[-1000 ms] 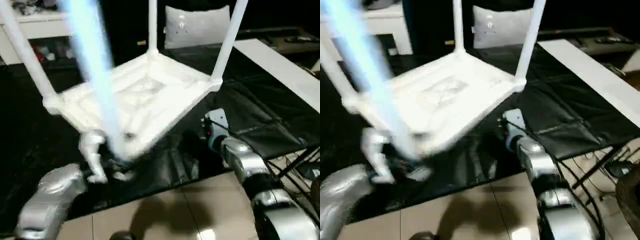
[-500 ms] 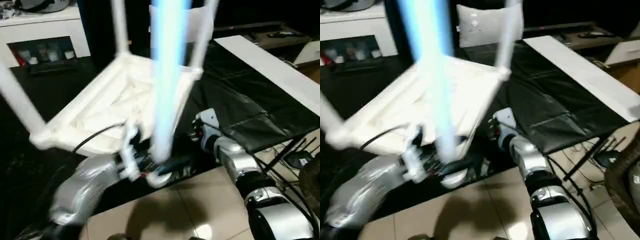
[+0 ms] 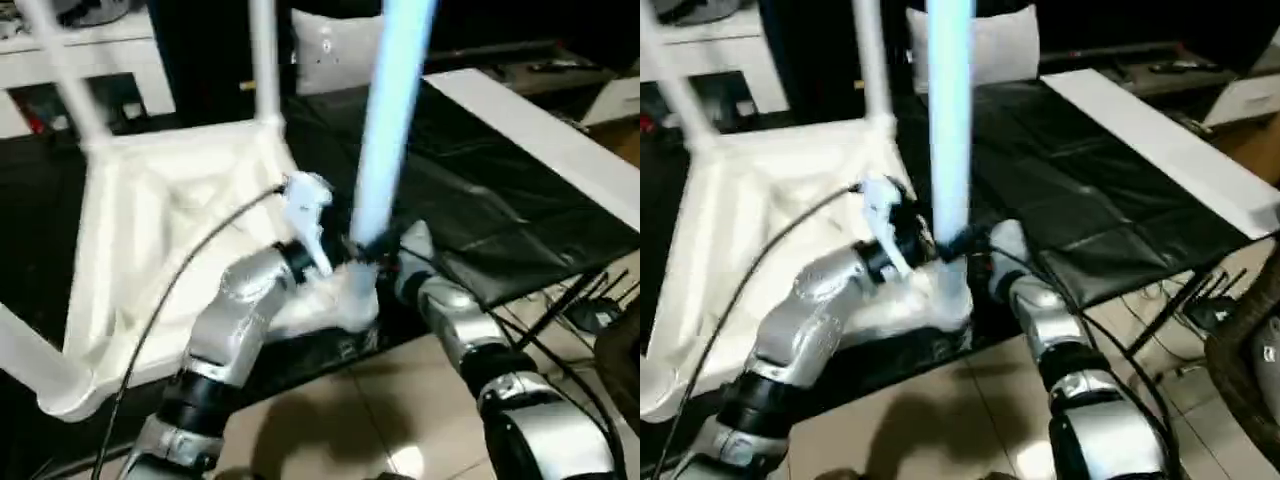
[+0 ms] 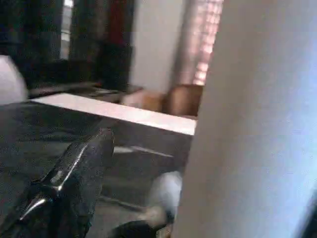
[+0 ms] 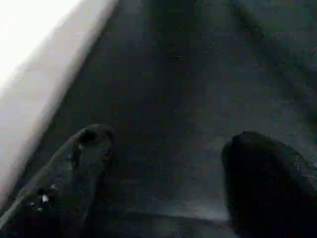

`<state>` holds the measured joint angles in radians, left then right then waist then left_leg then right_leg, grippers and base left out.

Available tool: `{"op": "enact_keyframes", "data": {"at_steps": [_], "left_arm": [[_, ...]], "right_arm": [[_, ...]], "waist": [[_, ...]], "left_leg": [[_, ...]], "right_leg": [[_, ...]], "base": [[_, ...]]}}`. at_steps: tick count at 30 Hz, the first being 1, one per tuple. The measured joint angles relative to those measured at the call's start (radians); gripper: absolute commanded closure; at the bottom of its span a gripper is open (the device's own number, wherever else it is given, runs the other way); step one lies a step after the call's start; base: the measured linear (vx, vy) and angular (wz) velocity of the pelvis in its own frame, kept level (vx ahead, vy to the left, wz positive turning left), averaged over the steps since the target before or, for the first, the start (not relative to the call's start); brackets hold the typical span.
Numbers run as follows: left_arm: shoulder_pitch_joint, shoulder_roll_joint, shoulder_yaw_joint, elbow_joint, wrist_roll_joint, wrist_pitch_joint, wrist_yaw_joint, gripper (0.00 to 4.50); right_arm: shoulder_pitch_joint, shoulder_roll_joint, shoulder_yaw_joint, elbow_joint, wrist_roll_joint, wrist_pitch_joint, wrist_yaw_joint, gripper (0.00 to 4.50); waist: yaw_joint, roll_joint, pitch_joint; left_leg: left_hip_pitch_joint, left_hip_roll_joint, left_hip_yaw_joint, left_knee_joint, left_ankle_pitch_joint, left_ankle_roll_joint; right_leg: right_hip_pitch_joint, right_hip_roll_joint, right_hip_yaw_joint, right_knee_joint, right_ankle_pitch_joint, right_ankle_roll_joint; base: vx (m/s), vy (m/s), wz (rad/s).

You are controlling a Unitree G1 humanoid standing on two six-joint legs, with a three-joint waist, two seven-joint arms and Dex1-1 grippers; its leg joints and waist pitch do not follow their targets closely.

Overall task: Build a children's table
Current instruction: Rotate table base

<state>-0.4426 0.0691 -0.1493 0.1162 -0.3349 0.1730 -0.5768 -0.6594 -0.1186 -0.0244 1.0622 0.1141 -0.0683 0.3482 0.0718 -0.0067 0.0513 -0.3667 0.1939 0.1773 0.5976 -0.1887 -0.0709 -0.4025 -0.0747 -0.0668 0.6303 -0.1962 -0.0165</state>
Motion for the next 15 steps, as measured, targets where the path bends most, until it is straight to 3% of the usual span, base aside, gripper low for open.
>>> {"op": "enact_keyframes", "data": {"at_steps": [3, 9, 12, 15], "left_arm": [[0.000, 0.024, 0.029, 0.016, 0.009, -0.027, 0.004, 0.04], [0.010, 0.036, 0.069, 0.043, 0.033, -0.063, 0.067, 0.04], [0.092, 0.037, 0.078, 0.000, 0.033, -0.021, 0.102, 0.04], [0.246, 0.033, 0.080, -0.078, 0.037, 0.002, 0.137, 0.04]], "right_arm": [[0.045, -0.036, -0.058, -0.037, 0.046, 0.002, 0.005, 0.00], [0.163, -0.055, -0.086, -0.180, 0.089, 0.005, 0.074, 0.00], [0.255, -0.053, -0.081, -0.325, 0.111, 0.023, 0.123, 0.00], [0.373, -0.055, -0.055, -0.561, 0.150, 0.068, 0.152, 0.00]], "waist": [[0.015, 0.000, 0.000], [0.017, 0.000, 0.000], [0.012, 0.003, -0.001], [0.010, 0.003, -0.001]], "left_leg": [[0.000, 0.000, 0.000, 0.000, 0.000, 0.000], [0.000, 0.000, 0.000, 0.001, 0.000, 0.000], [-0.001, 0.000, 0.000, -0.001, 0.000, 0.000], [-0.001, 0.001, 0.000, -0.002, 0.000, 0.000]], "right_leg": [[0.000, 0.000, 0.000, 0.000, 0.000, 0.000], [0.001, 0.000, 0.000, 0.000, 0.000, 0.000], [0.001, 0.000, 0.001, 0.000, 0.000, 0.001], [0.000, 0.002, 0.000, -0.001, -0.002, 0.004]], "base": [[0.000, 0.000, 0.00], [0.000, 0.000, 0.00], [0.000, 0.000, 0.00], [0.000, 0.000, 0.00]]}}
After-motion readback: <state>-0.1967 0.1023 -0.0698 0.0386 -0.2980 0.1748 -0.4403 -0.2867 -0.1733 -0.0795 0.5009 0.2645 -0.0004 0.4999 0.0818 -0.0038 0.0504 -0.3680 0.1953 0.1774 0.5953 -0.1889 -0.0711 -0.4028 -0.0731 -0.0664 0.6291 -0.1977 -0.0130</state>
